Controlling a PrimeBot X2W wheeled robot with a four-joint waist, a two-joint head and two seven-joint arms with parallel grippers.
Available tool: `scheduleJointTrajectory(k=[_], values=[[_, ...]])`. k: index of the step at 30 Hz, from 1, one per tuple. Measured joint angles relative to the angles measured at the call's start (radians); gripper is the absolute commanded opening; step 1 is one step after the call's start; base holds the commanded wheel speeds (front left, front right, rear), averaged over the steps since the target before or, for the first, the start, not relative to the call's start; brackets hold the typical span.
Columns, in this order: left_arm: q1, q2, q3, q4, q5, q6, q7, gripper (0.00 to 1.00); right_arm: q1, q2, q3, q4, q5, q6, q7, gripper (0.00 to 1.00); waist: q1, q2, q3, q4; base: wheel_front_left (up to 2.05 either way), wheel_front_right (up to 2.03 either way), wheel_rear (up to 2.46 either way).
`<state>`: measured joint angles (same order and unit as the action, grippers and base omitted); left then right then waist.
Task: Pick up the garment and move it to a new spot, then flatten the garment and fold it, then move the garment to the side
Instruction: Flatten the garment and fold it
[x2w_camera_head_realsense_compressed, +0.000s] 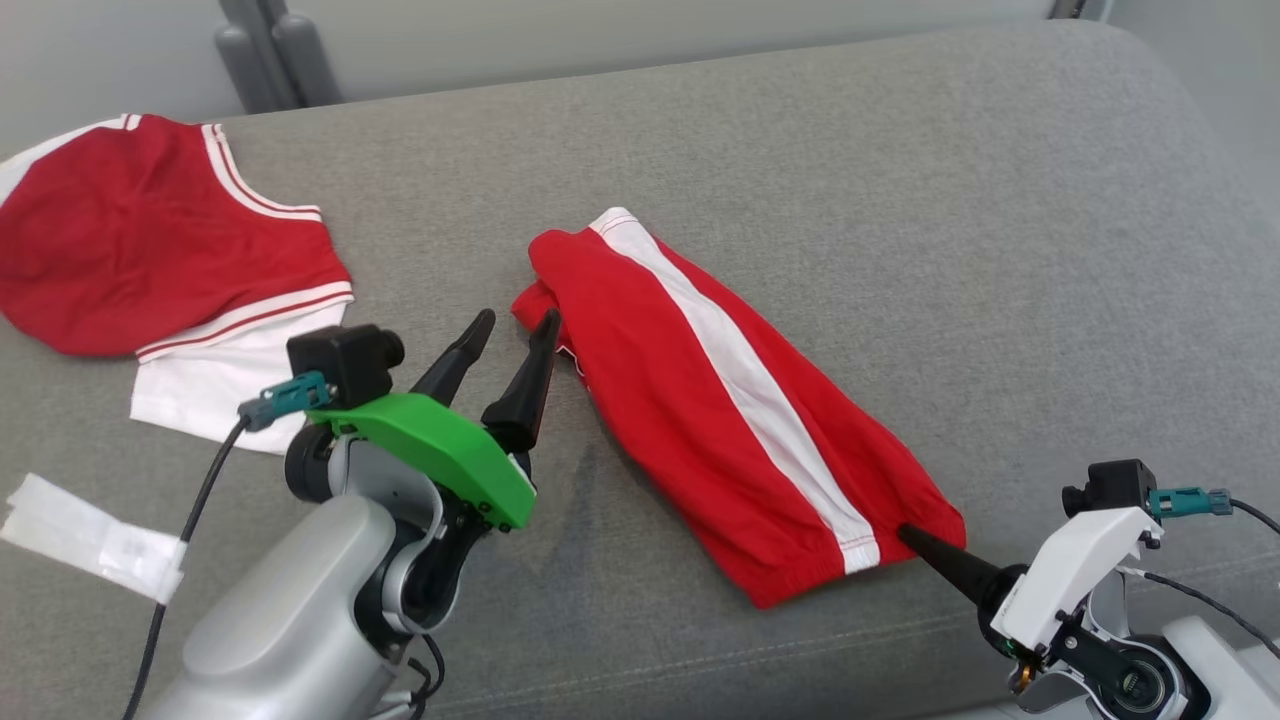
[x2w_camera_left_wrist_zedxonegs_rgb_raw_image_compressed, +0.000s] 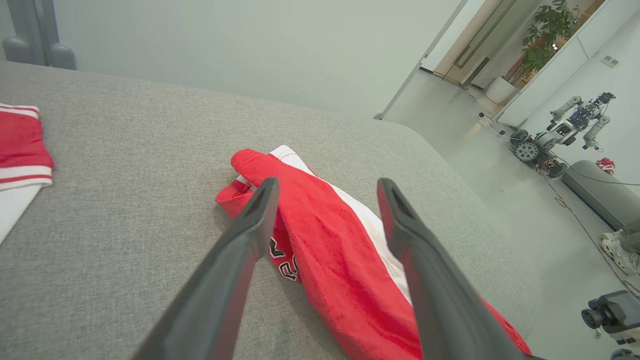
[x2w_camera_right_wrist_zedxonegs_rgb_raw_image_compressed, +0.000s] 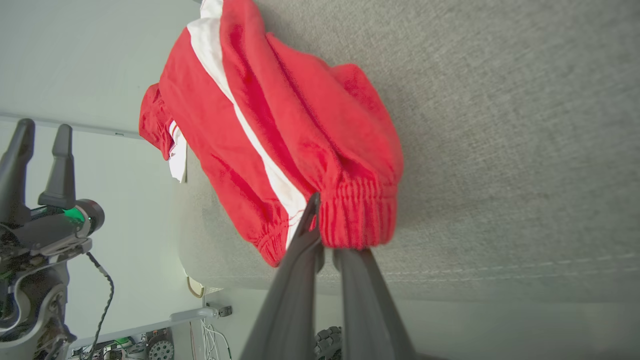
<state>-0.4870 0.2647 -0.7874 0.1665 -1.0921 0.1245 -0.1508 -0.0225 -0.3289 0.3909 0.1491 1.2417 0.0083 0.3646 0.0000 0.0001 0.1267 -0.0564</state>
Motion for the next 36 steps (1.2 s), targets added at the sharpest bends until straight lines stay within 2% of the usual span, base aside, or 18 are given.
scheduleJointTrajectory(k=[6,13,18,24,36], values=[[-0.112,-0.006,-0.043,0.053,0.050,0.000,0.077,1.00,0.011,-0.022,0.013,-0.022,-0.003,0.018,0.025,0.00,0.0000,0.0000,0.031,-0.068,0.00,0.00,0.00],[-0.236,-0.007,-0.126,0.135,0.142,0.000,0.160,1.00,0.013,-0.025,0.093,-0.040,-0.017,0.053,0.088,0.00,0.0000,0.0000,0.076,-0.153,0.00,0.00,0.00],[-0.304,0.007,-0.178,0.200,0.209,-0.001,0.213,1.00,0.013,-0.035,0.123,-0.040,-0.046,0.064,0.103,0.00,0.0000,0.0000,0.115,-0.211,0.00,0.00,0.00],[-0.384,0.048,-0.227,0.263,0.304,-0.029,0.253,1.00,-0.001,0.008,0.140,-0.042,-0.073,0.076,0.088,0.00,0.0000,0.0000,0.167,-0.277,0.00,0.00,0.00],[-0.442,0.043,-0.250,0.368,0.313,-0.091,0.283,1.00,-0.058,0.086,0.198,-0.053,-0.098,0.097,0.057,0.00,0.0000,0.0000,0.265,-0.369,0.00,0.00,0.00]])
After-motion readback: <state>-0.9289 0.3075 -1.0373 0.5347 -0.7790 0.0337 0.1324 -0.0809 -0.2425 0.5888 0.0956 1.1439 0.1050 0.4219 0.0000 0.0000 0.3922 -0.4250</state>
